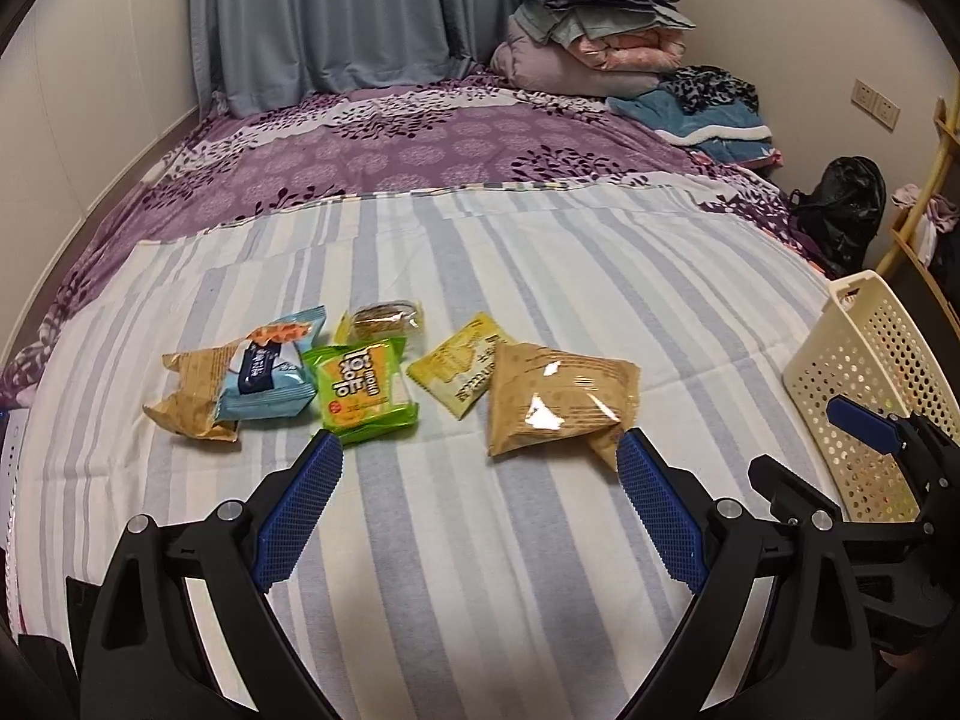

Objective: Organize snacks
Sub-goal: 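Move both open tools back over the snack pile on the bed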

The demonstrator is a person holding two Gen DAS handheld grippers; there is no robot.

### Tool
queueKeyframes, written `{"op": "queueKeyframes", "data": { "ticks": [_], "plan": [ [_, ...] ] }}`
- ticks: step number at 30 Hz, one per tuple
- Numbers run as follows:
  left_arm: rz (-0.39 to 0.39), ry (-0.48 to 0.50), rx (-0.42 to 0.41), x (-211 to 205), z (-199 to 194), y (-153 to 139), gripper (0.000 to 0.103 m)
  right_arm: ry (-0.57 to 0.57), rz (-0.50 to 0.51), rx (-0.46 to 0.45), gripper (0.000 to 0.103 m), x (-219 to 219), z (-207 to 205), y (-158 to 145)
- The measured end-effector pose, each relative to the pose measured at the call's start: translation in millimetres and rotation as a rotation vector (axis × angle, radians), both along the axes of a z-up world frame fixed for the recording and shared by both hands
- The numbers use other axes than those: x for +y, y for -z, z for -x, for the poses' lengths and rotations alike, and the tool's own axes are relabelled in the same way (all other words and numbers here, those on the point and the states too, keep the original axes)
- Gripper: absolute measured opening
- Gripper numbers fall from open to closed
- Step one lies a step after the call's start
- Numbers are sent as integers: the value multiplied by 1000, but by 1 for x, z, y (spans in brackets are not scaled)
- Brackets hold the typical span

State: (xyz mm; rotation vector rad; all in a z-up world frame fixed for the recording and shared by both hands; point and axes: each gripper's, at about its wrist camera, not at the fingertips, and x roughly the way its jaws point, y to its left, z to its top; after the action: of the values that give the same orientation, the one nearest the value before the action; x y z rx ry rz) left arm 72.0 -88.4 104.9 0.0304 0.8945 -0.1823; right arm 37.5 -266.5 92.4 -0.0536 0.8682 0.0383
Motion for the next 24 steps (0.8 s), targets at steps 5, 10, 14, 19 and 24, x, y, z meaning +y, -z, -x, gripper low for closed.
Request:
{"op": "queueKeyframes", "data": {
  "ticks": [5, 10, 14, 19, 24],
  "plan": [
    [5, -31, 12, 16, -6, 6, 94, -16, 6, 16, 83, 10, -9, 6],
    [6, -61, 24, 29, -9, 12, 94, -24, -4, 39, 83, 18, -19, 13],
    [7, -93, 36, 44, -12, 19, 94, -26, -18, 60, 83, 21, -26, 20],
    [9, -152, 56, 69, -18, 28, 94, -22, -70, 83, 85, 21, -34, 28],
    [22, -221, 76, 97, -25, 36, 94, -44, -103, 73, 89, 29, -43, 31]
  ]
}}
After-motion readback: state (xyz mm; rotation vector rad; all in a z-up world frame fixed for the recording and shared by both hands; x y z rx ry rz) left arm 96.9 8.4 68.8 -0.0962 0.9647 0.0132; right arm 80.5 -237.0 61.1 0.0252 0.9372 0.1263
